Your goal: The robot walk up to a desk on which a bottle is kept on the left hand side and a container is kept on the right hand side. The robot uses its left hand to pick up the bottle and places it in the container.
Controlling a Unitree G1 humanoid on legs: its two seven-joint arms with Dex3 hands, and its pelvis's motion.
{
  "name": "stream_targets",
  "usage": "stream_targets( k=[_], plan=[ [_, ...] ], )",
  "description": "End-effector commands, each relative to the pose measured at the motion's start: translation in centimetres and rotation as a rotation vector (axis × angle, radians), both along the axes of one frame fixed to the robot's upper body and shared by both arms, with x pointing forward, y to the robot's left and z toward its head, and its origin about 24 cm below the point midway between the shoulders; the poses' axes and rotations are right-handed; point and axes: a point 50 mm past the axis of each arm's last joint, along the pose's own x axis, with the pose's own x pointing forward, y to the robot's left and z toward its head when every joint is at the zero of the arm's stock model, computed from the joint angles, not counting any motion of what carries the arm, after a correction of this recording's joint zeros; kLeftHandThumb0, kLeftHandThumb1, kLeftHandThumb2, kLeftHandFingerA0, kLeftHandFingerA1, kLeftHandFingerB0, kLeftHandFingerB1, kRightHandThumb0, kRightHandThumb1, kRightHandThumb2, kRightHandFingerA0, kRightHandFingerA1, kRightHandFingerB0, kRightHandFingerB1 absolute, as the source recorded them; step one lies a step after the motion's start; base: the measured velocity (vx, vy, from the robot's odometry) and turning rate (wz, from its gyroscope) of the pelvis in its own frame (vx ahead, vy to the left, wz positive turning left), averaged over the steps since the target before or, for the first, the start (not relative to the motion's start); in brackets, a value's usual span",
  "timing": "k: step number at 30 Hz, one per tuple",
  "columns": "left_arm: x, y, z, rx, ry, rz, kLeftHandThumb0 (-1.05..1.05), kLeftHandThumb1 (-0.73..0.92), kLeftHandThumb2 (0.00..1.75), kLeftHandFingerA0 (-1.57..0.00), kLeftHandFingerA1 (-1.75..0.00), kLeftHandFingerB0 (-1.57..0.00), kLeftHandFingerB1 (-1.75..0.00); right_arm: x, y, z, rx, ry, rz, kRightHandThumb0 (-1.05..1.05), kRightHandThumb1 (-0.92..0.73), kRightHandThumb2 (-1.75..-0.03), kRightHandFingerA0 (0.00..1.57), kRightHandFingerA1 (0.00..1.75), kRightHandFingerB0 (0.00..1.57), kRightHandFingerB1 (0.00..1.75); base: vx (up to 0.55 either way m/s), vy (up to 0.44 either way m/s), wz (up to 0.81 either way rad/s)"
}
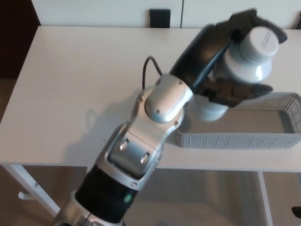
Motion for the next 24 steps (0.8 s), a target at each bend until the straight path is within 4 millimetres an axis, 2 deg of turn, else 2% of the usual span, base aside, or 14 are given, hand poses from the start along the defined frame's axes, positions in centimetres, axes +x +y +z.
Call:
stream_targets(
  k=[1,3,4,6,9,12,15,16,24],
  plan=[
    [0.0,0.2,-2.2,0.002,0.066,0.046,-0.25,0.82,0.69,-1.13,-1.3,-0.79,-1.01,0.5,-0.3,0.2,-0.013,-0.002,0.004,-0.38,-0.72,-0.61,0.31,0.44,0.39,0.42,0.0,0.0,0.0],
    [0.0,0.4,-3.9,0.003,0.118,0.057,-0.25,0.82,0.68,-1.1,-1.31,-0.78,-1.02,0.7,-0.1,0.3,-0.015,-0.01,0.009,-0.37,-0.73,-0.61,0.3,0.44,0.38,0.42,0.0,0.0,0.0],
    [-0.1,0.5,-4.6,0.015,0.139,0.065,-0.25,0.83,0.68,-1.13,-1.25,-0.74,-1.0,0.7,0.0,0.3,-0.013,-0.013,0.009,-0.36,-0.72,-0.61,0.3,0.44,0.37,0.42,0.0,0.0,0.0],
    [-0.1,0.7,-5.7,0.026,0.175,0.081,-0.25,0.82,0.68,-1.1,-1.27,-0.74,-1.02,0.9,0.1,0.4,-0.008,-0.018,0.008,-0.35,-0.73,-0.62,0.3,0.44,0.36,0.42,0.0,0.0,0.0],
    [0.2,0.9,-6.3,0.015,0.195,0.093,-0.25,0.82,0.69,-1.09,-1.31,-0.74,-1.04,1.2,0.1,0.6,-0.005,-0.026,0.011,-0.34,-0.73,-0.62,0.31,0.45,0.36,0.42,0.0,0.0,0.0],
    [0.8,1.3,-6.5,0.012,0.217,0.116,-0.25,0.84,0.68,-1.07,-1.36,-0.74,-1.06,1.4,0.1,0.8,-0.015,-0.026,0.02,-0.36,-0.73,-0.61,0.3,0.43,0.36,0.41,0.0,0.0,0.0],
    [1.5,1.9,-6.3,0.009,0.213,0.131,-0.25,0.84,0.7,-1.09,-1.33,-0.73,-1.04,1.8,0.0,1.0,-0.023,-0.026,0.023,-0.36,-0.73,-0.61,0.31,0.43,0.36,0.41,0.0,0.0,0.0],
    [1.7,2.1,-6.2,0.008,0.209,0.135,-0.26,0.83,0.69,-1.1,-1.26,-0.72,-1.03,1.8,0.1,1.0,-0.025,-0.028,0.024,-0.36,-0.72,-0.61,0.32,0.44,0.36,0.42,0.0,0.0,0.0],
    [3.0,2.7,-4.3,-0.013,0.169,0.151,-0.29,0.8,0.72,-1.11,-1.28,-0.79,-1.07,2.1,0.2,1.0,-0.014,-0.036,0.023,-0.35,-0.72,-0.61,0.32,0.44,0.36,0.42,0.0,0.0,0.0]
  ],
)
